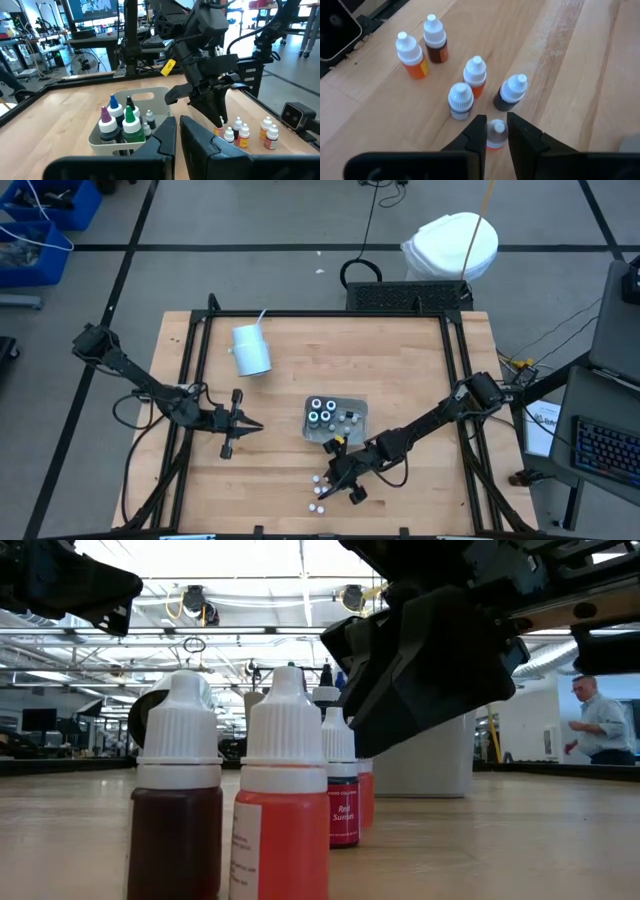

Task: Pick & Place food coloring
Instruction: Put the top small orange food coloring bottle into the bin

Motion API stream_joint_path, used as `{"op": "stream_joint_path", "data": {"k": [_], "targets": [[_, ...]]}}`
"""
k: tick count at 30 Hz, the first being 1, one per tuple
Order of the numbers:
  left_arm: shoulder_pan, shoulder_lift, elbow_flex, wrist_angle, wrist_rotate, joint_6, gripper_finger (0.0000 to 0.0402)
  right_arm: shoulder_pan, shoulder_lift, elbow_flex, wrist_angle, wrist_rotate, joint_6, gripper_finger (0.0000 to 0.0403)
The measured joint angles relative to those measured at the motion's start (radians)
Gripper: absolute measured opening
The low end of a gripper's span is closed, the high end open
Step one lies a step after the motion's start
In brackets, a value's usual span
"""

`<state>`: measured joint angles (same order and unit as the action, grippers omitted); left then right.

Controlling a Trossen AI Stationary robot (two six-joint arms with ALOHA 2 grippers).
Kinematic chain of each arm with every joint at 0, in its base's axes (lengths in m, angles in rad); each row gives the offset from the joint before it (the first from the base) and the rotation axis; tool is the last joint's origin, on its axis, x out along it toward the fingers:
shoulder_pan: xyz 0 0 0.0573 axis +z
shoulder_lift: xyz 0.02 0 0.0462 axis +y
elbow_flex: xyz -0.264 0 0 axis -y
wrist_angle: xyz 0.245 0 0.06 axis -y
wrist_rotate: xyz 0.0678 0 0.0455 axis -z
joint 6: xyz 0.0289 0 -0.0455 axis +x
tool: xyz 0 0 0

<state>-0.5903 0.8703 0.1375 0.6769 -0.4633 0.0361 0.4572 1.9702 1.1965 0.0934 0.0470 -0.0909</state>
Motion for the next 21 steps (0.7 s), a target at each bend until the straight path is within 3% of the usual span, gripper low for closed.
{"op": "stream_joint_path", "data": {"k": [13,21], "targets": [[0.0,0.0,0.0,0.001,0.0,-0.04,0.0033,0.009,-0.167,0.0,-0.097,0.014,-0.019,0.005],[0.0,0.0,0.0,0.001,-0.003,-0.042,0.0033,-0.002,-0.375,0.0,-0.234,0.2,0.0,0.0051]]}}
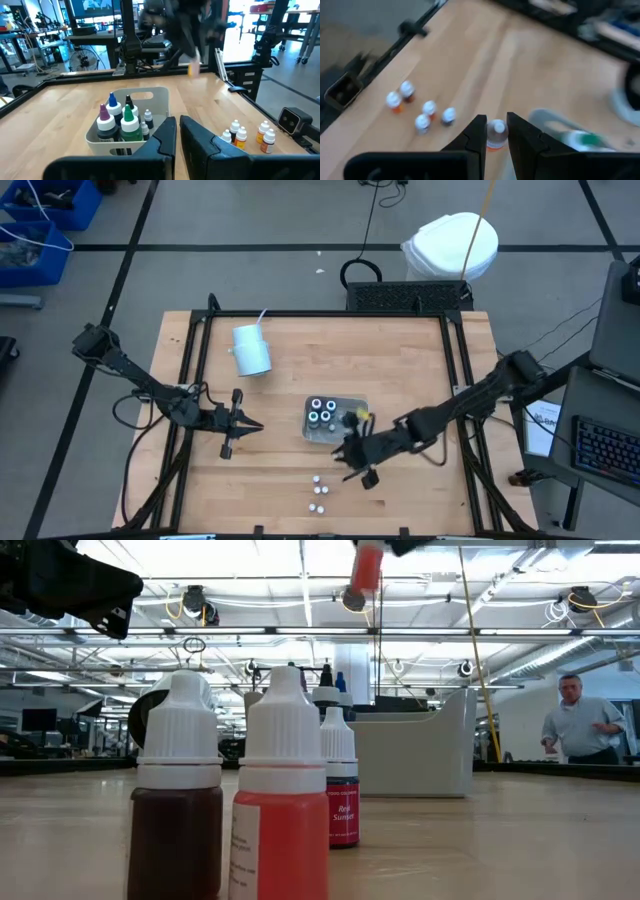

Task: Pick & Place food coloring
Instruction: Put the top small orange food coloring bottle into the bin

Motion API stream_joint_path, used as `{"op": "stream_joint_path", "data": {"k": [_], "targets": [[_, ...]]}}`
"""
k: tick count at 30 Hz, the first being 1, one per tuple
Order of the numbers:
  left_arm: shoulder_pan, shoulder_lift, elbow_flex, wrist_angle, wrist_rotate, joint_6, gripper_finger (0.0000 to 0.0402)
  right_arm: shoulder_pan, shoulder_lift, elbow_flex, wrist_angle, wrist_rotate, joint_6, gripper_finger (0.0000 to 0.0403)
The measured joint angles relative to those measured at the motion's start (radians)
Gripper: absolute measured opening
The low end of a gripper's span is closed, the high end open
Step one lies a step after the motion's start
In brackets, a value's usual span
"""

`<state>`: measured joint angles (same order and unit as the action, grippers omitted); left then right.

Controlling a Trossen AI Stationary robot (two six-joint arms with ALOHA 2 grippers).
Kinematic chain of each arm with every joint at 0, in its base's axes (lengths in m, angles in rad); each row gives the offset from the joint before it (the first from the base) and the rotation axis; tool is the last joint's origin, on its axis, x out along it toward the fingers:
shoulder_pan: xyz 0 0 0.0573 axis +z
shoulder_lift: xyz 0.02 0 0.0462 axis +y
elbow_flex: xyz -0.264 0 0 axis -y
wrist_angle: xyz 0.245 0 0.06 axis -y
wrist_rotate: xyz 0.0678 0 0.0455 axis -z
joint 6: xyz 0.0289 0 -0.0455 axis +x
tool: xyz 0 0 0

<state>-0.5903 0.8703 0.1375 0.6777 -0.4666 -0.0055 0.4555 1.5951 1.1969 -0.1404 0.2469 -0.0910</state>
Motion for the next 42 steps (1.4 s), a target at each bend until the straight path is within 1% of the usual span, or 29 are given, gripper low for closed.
{"op": "stream_joint_path", "data": {"k": [2,6,12,14,16,23,26,30,34,42], "targets": [[0.0,0.0,0.0,0.0,-0.007,0.002,0.0033,-0.016,-0.053,0.0,-0.015,0.039,0.048,0.0051],[0.0,0.0,0.0,0.0,-0.014,0.006,0.0033,-0.077,-0.126,0.001,-0.054,0.043,0.158,0.0051],[0.0,0.0,0.0,0.0,-0.014,0.003,0.0033,-0.177,-0.14,0.001,-0.218,0.041,0.217,0.0051],[0.0,0.0,0.0,0.0,-0.014,0.003,0.0033,-0.207,-0.128,-0.012,-0.229,0.043,0.231,0.0051],[0.0,0.0,0.0,-0.001,-0.014,0.007,0.0033,-0.228,-0.119,-0.047,-0.216,0.044,0.232,0.0051],[0.0,0.0,0.0,-0.003,-0.015,0.007,0.0033,-0.273,-0.11,-0.228,0.011,0.04,0.229,0.0051],[0.0,0.0,0.0,-0.003,-0.015,0.003,0.0033,-0.279,-0.11,-0.28,0.066,0.037,0.236,0.0051],[0.0,0.0,0.0,-0.004,-0.015,0.003,0.0033,-0.279,-0.111,-0.318,0.069,0.037,0.243,0.0051],[0.0,0.0,0.0,-0.004,-0.015,0.007,0.0033,-0.279,-0.108,-0.327,0.073,0.038,0.255,0.0051],[0.0,0.0,0.0,0.001,-0.015,0.007,0.0033,-0.28,-0.027,-0.328,0.158,0.042,0.246,0.0051]]}}
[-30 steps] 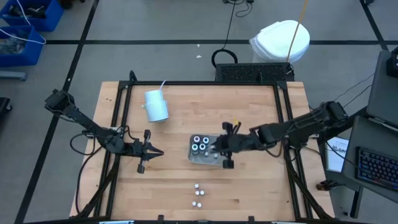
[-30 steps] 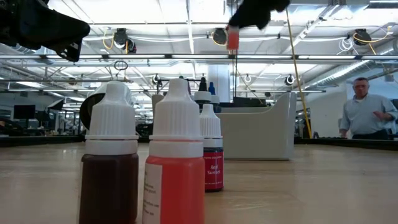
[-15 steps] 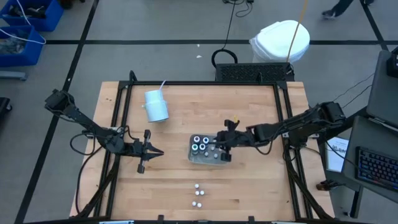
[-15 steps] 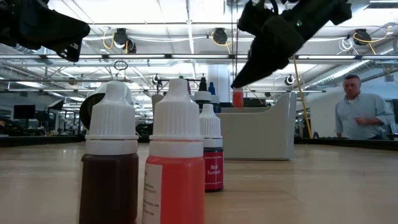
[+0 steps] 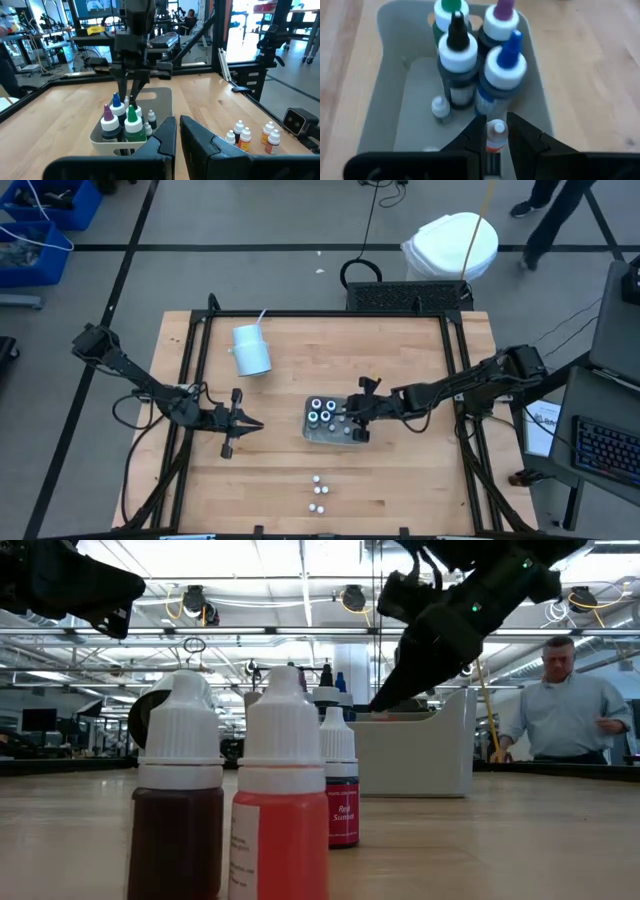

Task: Pick & Place food coloring
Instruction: Put the top small orange food coloring bottle into the bin

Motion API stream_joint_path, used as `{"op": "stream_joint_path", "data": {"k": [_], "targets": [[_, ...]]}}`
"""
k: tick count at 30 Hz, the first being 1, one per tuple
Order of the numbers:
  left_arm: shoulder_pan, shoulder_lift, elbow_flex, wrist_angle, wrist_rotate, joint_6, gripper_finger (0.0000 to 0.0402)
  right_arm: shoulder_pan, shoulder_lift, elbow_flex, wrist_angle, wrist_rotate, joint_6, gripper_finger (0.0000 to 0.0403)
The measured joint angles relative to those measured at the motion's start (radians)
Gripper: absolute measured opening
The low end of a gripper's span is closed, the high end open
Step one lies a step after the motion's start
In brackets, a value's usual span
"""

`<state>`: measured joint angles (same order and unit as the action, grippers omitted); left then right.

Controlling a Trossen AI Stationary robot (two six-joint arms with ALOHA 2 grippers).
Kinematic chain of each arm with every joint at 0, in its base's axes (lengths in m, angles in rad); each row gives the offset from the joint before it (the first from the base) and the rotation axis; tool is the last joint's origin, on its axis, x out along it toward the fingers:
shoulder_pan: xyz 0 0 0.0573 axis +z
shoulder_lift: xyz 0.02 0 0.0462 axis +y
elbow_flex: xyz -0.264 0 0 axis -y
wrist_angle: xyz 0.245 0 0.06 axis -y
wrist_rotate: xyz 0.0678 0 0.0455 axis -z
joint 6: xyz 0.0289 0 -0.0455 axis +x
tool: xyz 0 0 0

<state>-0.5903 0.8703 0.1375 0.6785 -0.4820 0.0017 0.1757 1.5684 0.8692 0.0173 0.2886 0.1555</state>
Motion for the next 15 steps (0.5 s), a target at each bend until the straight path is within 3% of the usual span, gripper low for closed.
{"op": "stream_joint_path", "data": {"k": [15], "targets": [[0.0,0.0,0.0,-0.016,0.0,-0.005,0.0033,-0.017,0.097,0.001,0.034,0.027,0.006,0.0051]]}}
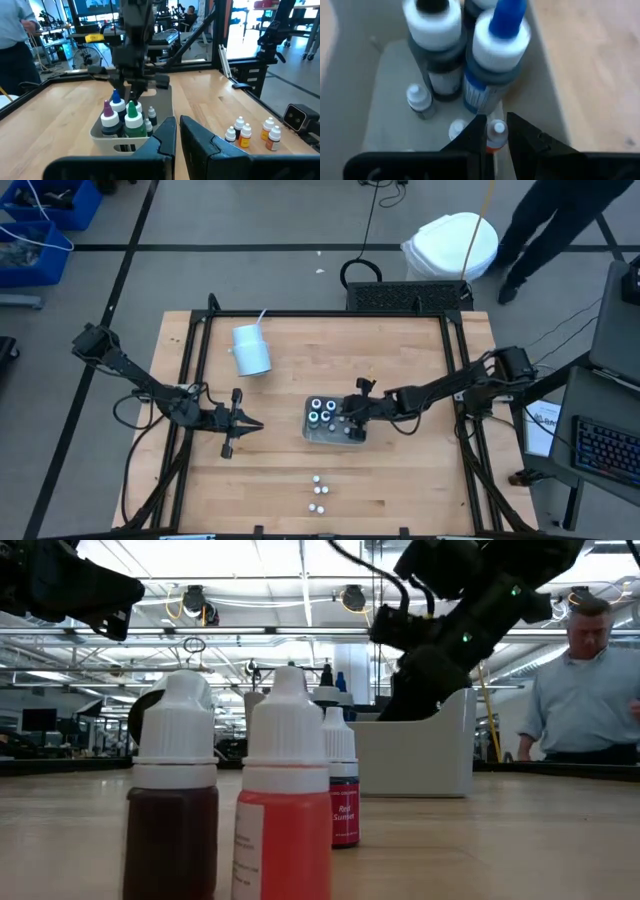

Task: Pick & Place food coloring
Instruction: Put the top small orange food coloring bottle into the bin, then put the small purple food coloring bottle into the bin

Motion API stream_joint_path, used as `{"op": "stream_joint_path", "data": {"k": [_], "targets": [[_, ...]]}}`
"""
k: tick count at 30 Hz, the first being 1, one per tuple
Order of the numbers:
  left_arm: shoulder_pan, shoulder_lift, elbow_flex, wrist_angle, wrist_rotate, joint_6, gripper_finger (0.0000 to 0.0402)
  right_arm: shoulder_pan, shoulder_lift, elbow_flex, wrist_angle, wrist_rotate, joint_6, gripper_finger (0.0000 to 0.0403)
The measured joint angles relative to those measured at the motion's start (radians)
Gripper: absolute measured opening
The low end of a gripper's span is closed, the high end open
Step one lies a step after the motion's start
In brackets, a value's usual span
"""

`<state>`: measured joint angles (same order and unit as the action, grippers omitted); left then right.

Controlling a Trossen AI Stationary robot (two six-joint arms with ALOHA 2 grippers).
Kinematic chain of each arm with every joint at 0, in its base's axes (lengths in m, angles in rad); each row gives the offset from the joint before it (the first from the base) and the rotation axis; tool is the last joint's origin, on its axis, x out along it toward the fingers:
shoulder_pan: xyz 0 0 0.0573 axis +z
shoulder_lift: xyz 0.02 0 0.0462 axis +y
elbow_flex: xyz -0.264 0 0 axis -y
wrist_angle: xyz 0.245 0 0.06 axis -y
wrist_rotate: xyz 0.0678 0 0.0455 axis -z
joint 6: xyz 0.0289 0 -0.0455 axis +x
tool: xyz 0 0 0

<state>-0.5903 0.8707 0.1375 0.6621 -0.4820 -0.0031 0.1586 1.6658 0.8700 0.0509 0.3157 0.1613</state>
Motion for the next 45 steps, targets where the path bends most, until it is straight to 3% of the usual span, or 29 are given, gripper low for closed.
{"op": "stream_joint_path", "data": {"k": [32,45], "targets": [[0.0,0.0,0.0,-0.005,-0.022,0.005,0.0033,-0.013,0.039,-0.001,0.052,-0.003,0.003,0.0058],[0.0,0.0,0.0,-0.009,-0.017,-0.026,0.0033,-0.013,0.028,0.0,0.048,0.051,0.022,0.0131]]}}
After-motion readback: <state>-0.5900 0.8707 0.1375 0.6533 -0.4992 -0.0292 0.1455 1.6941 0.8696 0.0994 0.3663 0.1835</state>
